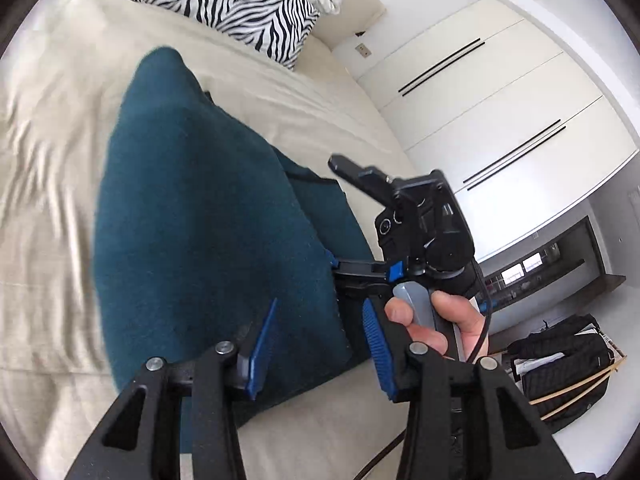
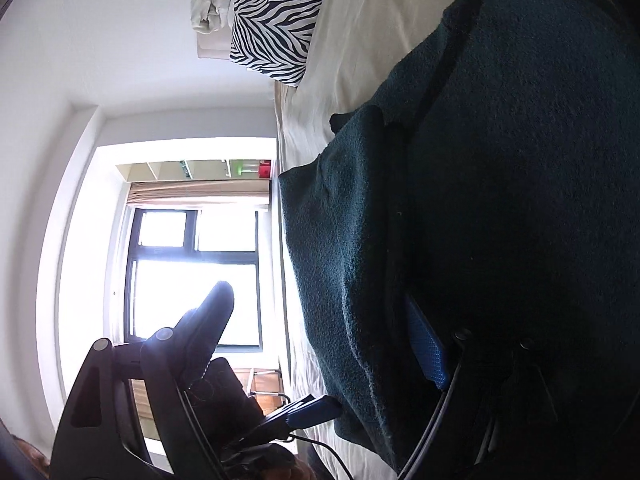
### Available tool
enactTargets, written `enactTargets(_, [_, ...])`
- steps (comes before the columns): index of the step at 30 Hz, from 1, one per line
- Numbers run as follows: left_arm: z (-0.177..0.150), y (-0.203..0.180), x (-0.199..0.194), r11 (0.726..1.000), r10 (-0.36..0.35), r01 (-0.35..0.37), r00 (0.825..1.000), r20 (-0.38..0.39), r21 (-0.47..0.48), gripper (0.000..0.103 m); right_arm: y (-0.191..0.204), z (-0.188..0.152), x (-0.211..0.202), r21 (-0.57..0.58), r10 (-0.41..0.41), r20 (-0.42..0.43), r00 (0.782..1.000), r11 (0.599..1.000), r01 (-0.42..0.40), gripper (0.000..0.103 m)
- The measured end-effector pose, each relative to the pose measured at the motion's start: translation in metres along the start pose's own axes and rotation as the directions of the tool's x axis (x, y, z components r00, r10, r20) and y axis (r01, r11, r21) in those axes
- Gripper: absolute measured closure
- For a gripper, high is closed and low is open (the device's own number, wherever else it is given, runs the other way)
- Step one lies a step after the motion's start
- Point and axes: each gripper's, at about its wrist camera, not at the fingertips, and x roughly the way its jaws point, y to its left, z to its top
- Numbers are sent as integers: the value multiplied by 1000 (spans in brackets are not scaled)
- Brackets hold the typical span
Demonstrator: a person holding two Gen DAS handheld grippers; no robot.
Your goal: Fold small clothes
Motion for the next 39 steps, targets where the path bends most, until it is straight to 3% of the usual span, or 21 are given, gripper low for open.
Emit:
enactTargets(3, [0,17,-25,999,29,-28,998,47,-26,57,8,-1,15,-53,-100,-19,995,994,99,25])
enactTargets(6, [-3,30,-31,996,53,-50,998,46,-71,57,12,-8,24,-107,-223,-29,974,970,218,52])
enactTargets(7, [-4,32,-32,996,57,-53,997,46,-76,57,12,-8,28,-116,-268,-26,963,958,263,72])
enactTargets(8, [-5,33,-33,996,58,-55,997,47,-76,57,13,-9,30,-127,-312,-21,950,943,307,84])
enactTargets(10, [-5,32,-39,996,64,-61,997,45,-61,57,17,-10,28,-169,-373,-1,928,915,368,87])
enactTargets(12, [-3,26,-32,997,74,-73,996,40,-35,57,27,-13,23,-215,-418,20,908,885,412,88])
enactTargets(15, [2,15,-25,997,80,-81,996,30,6,57,40,-9,1,-248,-441,62,896,862,442,88])
enactTargets(26, [11,-23,10,990,104,-103,995,-3,101,54,37,14,-78,-226,-523,134,842,811,540,88])
enactTargets(29, [8,-33,16,986,111,-108,994,-14,126,54,31,12,-101,-215,-520,145,842,814,539,88])
enactTargets(33, [14,-40,31,982,127,-123,992,-23,145,54,19,12,-114,-202,-546,134,827,802,562,88])
enactTargets(39, [21,-34,52,968,199,-192,980,-26,163,54,-3,13,-116,-172,-523,134,842,824,539,89])
